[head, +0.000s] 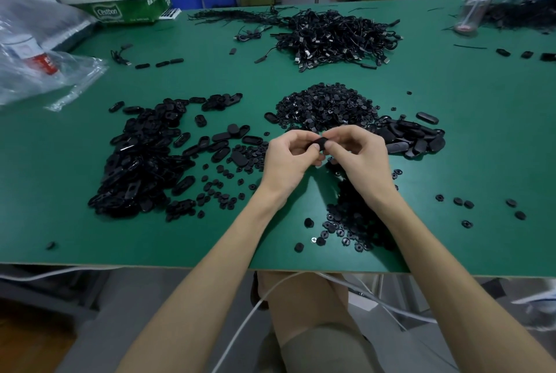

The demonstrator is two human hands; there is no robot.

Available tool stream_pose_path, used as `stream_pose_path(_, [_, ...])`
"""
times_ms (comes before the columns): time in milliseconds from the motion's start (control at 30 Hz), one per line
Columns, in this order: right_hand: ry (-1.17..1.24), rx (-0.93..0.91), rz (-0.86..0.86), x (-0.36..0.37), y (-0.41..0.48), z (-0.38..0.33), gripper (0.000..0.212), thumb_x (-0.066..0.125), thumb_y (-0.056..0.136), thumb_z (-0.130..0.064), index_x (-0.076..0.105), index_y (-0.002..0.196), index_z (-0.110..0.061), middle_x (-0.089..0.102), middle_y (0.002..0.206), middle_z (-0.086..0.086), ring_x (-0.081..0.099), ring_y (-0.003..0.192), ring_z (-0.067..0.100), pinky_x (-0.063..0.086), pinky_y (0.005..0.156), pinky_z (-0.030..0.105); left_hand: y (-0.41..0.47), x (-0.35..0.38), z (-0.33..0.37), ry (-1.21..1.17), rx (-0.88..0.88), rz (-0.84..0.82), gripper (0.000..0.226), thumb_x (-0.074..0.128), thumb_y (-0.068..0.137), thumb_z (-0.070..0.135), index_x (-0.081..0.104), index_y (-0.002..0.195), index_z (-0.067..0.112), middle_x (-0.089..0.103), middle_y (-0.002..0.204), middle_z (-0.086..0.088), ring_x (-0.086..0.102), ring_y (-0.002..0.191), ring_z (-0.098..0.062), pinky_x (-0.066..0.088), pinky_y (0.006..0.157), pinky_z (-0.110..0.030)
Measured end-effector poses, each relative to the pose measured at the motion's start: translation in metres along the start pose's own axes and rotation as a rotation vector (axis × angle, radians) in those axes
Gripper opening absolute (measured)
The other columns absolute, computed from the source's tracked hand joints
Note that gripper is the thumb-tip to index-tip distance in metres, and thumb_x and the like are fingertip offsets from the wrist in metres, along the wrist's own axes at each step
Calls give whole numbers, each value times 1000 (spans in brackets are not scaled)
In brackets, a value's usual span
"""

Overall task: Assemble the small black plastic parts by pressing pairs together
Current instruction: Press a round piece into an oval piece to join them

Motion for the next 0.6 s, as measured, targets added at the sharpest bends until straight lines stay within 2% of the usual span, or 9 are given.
stream_pose_path(100, [-3, -7, -32, 1, -1, -2, 15, 71, 90, -1, 75, 98, -13, 75, 88, -1, 71, 84, 18, 61, 81, 43, -1, 1, 2, 49, 11, 19, 17, 67, 91, -5, 72, 98, 9, 77, 91, -14, 76, 79, -30, 64, 79, -35])
stream_pose_path(233, [-7, -7, -56, 2, -1, -3, 14, 71, 90, 0, 73, 99, -10, 74, 89, 2, 70, 82, 17, 59, 81, 46, -1, 0, 4, 66, 18, 25, 19, 67, 88, -7, 72, 94, 11, 76, 89, -14, 74, 73, -21, 63, 75, -29])
stream_pose_path(400, [16, 1, -65, 3, -2, -2, 12, 73, 91, -6, 71, 102, -11, 74, 89, 7, 71, 85, 26, 58, 81, 54, -1, -2, 3, -2, -4, 27, 13, 69, 90, -7, 73, 99, 3, 77, 86, -12, 75, 72, -19, 62, 73, -28])
stream_pose_path(600, [14, 4, -17, 0, 0, 2, 9, 73, 93, -10, 73, 96, -18, 74, 85, -3, 68, 79, 13, 58, 74, 42, -2, -4, 4, -58, 11, -5, 13, 72, 90, -5, 74, 103, -3, 78, 82, -11, 77, 75, -22, 61, 74, -27])
Point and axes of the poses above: each hand's wrist, its own y-axis towards the middle knuckle, its own x-axis out of the palm, z = x × y, the point moved 1 cm from there along y, towards the middle knuckle
